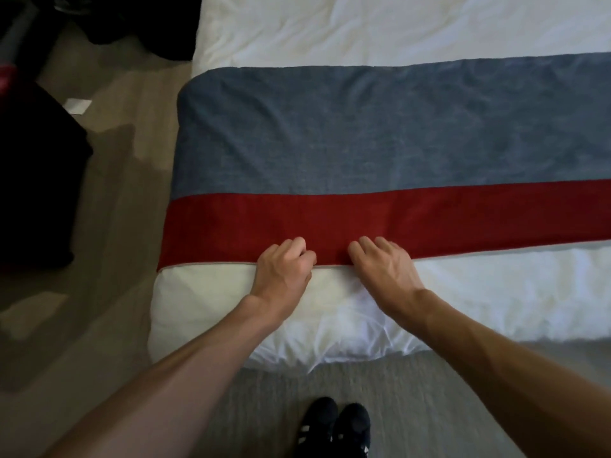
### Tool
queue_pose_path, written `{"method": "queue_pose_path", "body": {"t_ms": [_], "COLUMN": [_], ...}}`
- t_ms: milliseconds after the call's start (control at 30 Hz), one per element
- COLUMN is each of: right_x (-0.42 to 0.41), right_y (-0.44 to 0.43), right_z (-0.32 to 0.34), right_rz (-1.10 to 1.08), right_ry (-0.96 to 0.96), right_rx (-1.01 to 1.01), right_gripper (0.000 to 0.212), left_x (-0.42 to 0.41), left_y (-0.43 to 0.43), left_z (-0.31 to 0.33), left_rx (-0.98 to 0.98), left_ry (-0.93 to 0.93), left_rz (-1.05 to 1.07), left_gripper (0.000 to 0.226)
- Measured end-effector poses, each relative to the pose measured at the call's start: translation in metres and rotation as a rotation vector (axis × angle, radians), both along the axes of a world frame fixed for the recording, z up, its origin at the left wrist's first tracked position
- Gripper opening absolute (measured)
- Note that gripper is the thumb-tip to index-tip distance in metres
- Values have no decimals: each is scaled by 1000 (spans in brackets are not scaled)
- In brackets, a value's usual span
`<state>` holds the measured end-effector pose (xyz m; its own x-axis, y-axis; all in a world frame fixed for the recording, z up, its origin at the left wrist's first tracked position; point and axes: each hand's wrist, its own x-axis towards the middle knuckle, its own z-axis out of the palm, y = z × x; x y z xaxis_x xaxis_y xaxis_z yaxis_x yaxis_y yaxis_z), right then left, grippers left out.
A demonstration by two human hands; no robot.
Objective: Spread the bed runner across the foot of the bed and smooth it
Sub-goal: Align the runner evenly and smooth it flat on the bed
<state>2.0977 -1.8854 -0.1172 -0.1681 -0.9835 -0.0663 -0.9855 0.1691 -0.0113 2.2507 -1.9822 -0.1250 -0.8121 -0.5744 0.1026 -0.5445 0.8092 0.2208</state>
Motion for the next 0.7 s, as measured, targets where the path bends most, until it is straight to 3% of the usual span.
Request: {"method": "queue_pose_path", "body": {"t_ms": [200,333,500,700], "right_x": [11,-15,-75,-142], "right_y": [24,30,49,76], "right_z": [-8,-2,7,5], "right_rz": [2,57,-87,-77], "right_ry": [-61,-77,35,54], "right_rx": [13,7,29,58], "right_gripper": [24,22,21,20], "left_x": [1,-22,-82,-148], "left_y": [16,19,43,75], "left_z": [0,3,2,2], "left_rx": [59,36,74,66], "left_ry": [-100,-91,-63,-5], "left_rz": [6,-114,-157,-95], "left_gripper": [9,31,23,14]}}
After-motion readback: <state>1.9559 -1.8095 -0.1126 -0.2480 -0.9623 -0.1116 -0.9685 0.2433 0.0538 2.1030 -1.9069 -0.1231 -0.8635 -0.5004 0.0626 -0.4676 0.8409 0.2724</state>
